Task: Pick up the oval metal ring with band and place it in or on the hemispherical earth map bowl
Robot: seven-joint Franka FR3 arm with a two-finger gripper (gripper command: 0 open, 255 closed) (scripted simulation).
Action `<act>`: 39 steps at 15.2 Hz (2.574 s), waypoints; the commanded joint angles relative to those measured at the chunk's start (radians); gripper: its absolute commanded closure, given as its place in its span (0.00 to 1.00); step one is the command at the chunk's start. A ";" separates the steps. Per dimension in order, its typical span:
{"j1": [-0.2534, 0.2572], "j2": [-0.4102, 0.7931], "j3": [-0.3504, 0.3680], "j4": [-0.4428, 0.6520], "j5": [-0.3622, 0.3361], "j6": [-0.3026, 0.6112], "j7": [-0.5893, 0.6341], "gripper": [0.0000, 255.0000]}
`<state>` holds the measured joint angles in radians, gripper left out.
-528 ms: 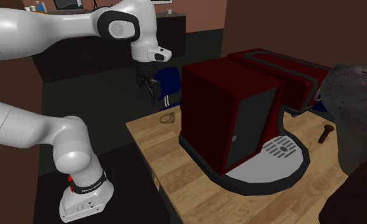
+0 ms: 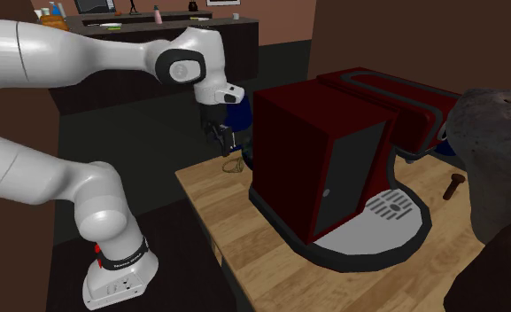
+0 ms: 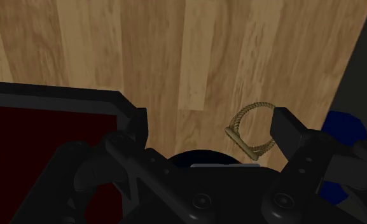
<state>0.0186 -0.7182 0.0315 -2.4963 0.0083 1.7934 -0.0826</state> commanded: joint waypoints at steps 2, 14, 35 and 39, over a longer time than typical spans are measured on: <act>0.015 0.050 0.023 -0.050 0.018 0.133 0.019 0.00; 0.049 0.335 0.100 -0.122 0.048 0.580 0.080 0.00; 0.047 0.388 0.105 -0.144 0.044 0.654 0.084 1.00; 0.047 0.369 0.103 -0.131 0.045 0.622 0.082 1.00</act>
<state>0.0657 -0.3405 0.1353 -2.6311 0.0527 2.4282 0.0007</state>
